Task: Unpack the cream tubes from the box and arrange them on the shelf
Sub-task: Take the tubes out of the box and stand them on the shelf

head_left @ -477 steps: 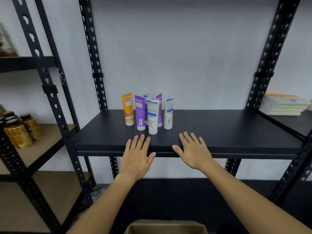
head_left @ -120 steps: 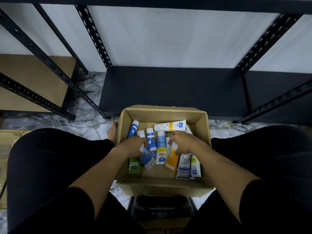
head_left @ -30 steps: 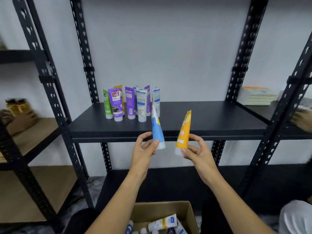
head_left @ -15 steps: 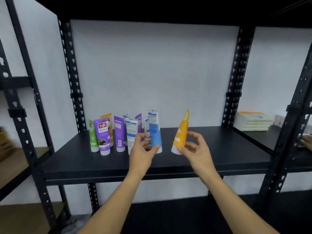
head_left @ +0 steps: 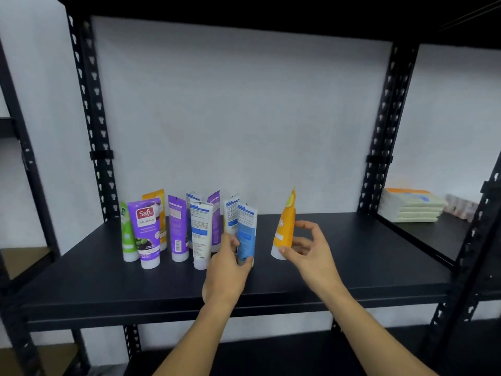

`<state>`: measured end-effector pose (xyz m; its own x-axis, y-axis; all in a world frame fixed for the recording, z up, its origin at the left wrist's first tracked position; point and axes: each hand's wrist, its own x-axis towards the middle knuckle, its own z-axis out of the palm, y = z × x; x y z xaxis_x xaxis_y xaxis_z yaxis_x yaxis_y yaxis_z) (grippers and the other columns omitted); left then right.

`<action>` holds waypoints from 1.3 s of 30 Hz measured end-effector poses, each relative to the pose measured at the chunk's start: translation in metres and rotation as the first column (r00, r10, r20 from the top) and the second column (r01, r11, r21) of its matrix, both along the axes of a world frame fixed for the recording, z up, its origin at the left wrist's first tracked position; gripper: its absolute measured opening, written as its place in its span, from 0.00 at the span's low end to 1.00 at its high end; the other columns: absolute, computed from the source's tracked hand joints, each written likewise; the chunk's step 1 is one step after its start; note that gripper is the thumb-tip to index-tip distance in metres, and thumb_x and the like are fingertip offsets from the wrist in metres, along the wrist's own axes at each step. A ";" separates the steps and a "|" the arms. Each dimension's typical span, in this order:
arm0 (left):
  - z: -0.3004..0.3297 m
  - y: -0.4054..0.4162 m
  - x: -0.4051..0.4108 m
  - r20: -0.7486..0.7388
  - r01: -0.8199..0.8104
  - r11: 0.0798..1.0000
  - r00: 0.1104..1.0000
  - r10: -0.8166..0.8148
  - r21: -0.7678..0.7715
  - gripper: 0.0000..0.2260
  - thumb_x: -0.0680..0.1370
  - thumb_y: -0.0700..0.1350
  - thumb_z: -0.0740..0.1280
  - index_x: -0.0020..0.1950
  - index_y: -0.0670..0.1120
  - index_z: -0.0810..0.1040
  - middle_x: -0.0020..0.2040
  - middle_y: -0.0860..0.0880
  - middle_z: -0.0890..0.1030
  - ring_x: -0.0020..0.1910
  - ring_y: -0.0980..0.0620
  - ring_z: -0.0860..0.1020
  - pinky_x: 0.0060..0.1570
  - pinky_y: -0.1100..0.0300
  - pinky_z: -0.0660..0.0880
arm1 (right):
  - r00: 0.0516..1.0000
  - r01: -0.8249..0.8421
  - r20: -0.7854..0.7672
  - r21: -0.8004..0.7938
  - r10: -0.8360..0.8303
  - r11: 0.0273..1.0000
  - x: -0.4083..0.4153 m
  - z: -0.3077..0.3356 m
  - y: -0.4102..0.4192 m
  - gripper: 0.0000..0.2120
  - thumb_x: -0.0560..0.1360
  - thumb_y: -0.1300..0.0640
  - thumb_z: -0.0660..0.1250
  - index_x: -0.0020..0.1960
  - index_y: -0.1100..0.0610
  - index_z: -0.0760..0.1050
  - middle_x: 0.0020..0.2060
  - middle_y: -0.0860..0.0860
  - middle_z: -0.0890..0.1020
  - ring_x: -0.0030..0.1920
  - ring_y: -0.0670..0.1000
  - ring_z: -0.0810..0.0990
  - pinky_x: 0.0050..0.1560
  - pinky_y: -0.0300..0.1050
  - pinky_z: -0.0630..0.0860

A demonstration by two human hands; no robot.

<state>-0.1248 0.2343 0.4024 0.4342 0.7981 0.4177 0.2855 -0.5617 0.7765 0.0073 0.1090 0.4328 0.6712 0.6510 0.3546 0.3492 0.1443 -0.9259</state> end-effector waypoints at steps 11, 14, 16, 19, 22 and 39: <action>-0.011 0.005 0.010 -0.079 -0.092 0.994 0.992 0.096 0.058 0.21 0.77 0.49 0.71 0.59 0.57 0.59 0.63 0.52 0.78 0.58 0.54 0.79 0.48 0.58 0.80 | 0.988 0.068 0.143 -0.026 -0.063 0.997 0.014 -0.004 0.043 0.24 0.72 0.58 0.76 0.57 0.40 0.66 0.44 0.44 0.84 0.46 0.39 0.83 0.47 0.35 0.78; -0.012 0.004 0.011 -0.065 -0.107 0.989 0.991 0.114 0.101 0.25 0.77 0.49 0.70 0.64 0.57 0.57 0.66 0.51 0.76 0.59 0.54 0.79 0.50 0.56 0.81 | 0.971 0.091 0.223 -0.023 -0.083 0.996 0.018 -0.005 0.052 0.25 0.73 0.55 0.75 0.61 0.42 0.65 0.44 0.43 0.84 0.46 0.39 0.83 0.47 0.35 0.80; -0.013 0.003 0.012 -0.056 -0.112 0.985 0.991 0.121 0.134 0.27 0.77 0.48 0.71 0.67 0.57 0.56 0.68 0.51 0.74 0.60 0.54 0.78 0.52 0.55 0.81 | 0.961 0.089 0.266 -0.046 -0.074 0.995 0.022 -0.008 0.056 0.25 0.74 0.55 0.75 0.62 0.42 0.64 0.43 0.43 0.84 0.45 0.39 0.83 0.46 0.35 0.79; -0.014 0.003 0.012 -0.062 -0.116 0.980 0.990 0.127 0.162 0.28 0.77 0.48 0.70 0.68 0.57 0.54 0.70 0.51 0.71 0.62 0.54 0.77 0.53 0.55 0.81 | 0.951 0.085 0.304 -0.093 -0.053 0.992 0.028 -0.011 0.060 0.26 0.74 0.56 0.75 0.62 0.42 0.63 0.42 0.43 0.83 0.44 0.39 0.83 0.46 0.35 0.79; -0.014 0.004 0.012 -0.072 -0.116 0.979 0.989 0.129 0.165 0.28 0.78 0.49 0.69 0.69 0.57 0.54 0.72 0.52 0.69 0.64 0.54 0.76 0.55 0.57 0.79 | 0.947 0.094 0.315 -0.098 -0.059 0.991 0.033 -0.014 0.064 0.26 0.73 0.56 0.75 0.62 0.42 0.63 0.42 0.43 0.83 0.44 0.39 0.83 0.46 0.35 0.79; -0.009 0.001 0.012 -0.099 -0.138 0.974 0.983 0.157 0.179 0.29 0.78 0.49 0.69 0.71 0.56 0.53 0.71 0.51 0.70 0.63 0.53 0.76 0.55 0.56 0.79 | 0.888 0.071 0.454 -0.290 0.072 0.954 0.035 -0.025 0.074 0.26 0.75 0.54 0.73 0.61 0.42 0.58 0.46 0.45 0.81 0.45 0.44 0.82 0.49 0.42 0.81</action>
